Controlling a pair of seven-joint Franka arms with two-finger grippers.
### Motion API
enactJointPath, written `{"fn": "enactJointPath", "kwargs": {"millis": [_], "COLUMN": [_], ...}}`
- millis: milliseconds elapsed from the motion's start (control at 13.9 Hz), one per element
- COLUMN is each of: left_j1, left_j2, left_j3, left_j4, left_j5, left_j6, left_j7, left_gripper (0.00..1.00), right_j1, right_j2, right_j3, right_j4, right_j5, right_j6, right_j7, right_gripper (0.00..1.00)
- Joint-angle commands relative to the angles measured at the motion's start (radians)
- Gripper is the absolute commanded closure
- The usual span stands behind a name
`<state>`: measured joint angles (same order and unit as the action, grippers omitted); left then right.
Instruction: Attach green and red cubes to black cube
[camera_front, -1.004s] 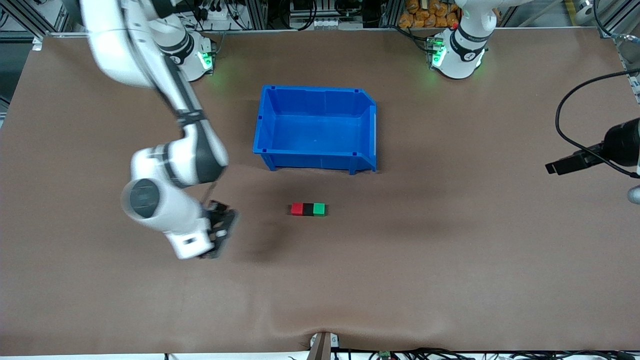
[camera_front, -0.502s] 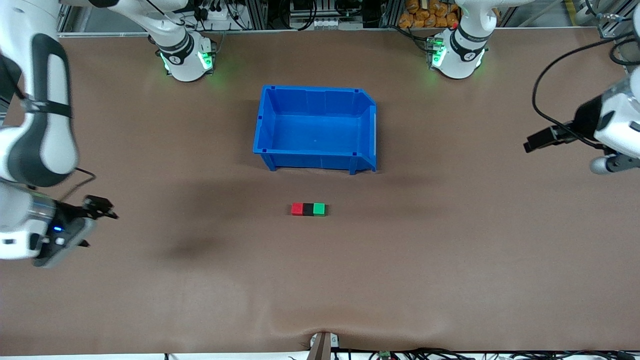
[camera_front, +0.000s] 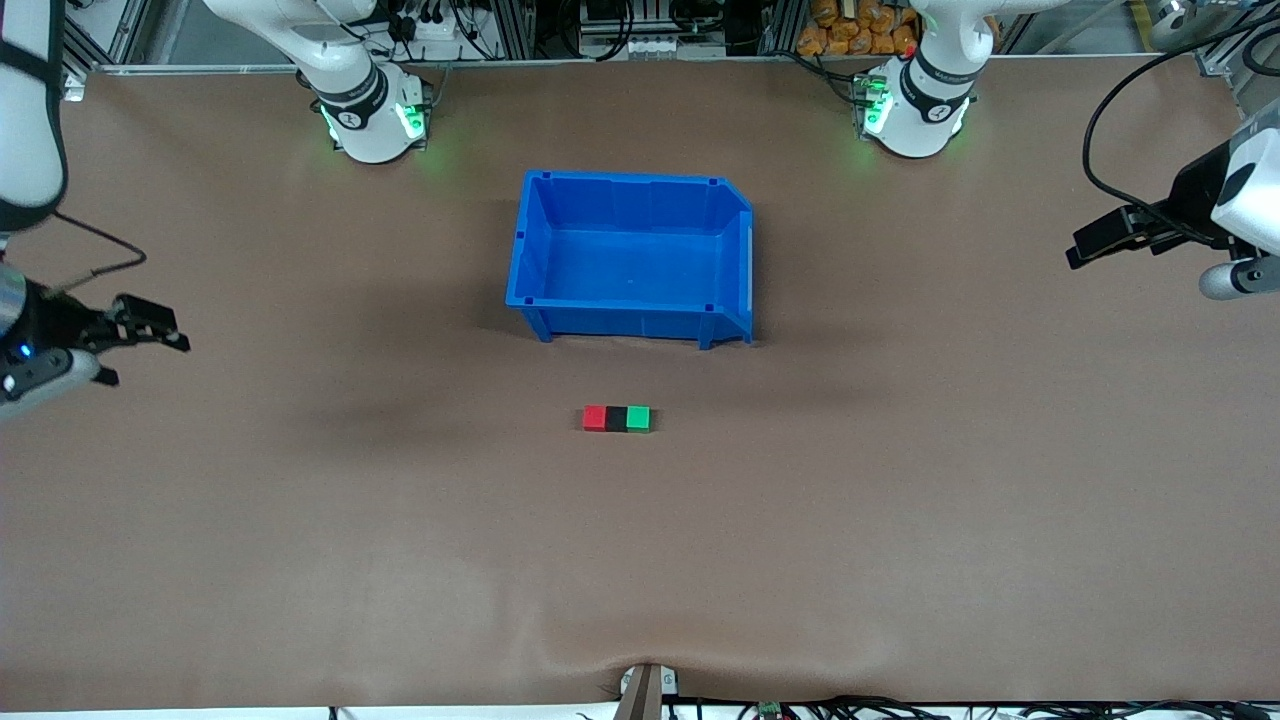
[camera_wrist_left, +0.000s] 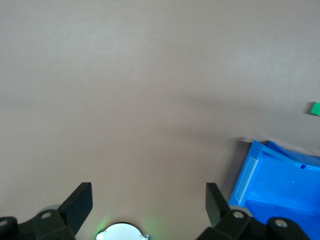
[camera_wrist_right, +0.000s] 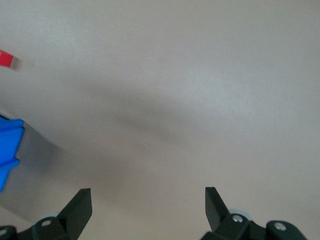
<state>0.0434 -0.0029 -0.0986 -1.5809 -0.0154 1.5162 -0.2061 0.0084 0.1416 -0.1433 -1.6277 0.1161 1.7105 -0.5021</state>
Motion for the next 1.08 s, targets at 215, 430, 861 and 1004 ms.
{"fn": "enactJointPath", "kwargs": {"millis": [215,430,861,1004], "left_j1": [0.020,0.020,0.016,0.012], "left_j2": [-0.023,-0.031,-0.034,-0.025], "left_j3": [-0.004,-0.006,-0.007,-0.010], "left_j4": [-0.016,-0.016,-0.016,-0.016], "left_j5": [0.017,0.017,0.017,0.017], "left_j6": [-0.027,-0.030,-0.042,-0.037], "left_j7": [0.051,0.050,0.042,0.040], "left_gripper": [0.00,0.00,0.00,0.00], "right_j1": [-0.011,-0.007,-0.004,-0.005], "right_j2": [-0.172,-0.220,-0.234,-0.234], "right_j3": [0.028,0.050,0.094,0.091], "right_j4": [-0.055,-0.052,-0.047,-0.047], "right_j5": [-0.027,-0.039,-0.130,-0.125], "right_j6": [-0.094,-0.146,-0.196,-0.190], "right_j7": [0.244,0.400,0.482,0.482], "right_gripper": [0.00,0.00,0.00,0.00]}}
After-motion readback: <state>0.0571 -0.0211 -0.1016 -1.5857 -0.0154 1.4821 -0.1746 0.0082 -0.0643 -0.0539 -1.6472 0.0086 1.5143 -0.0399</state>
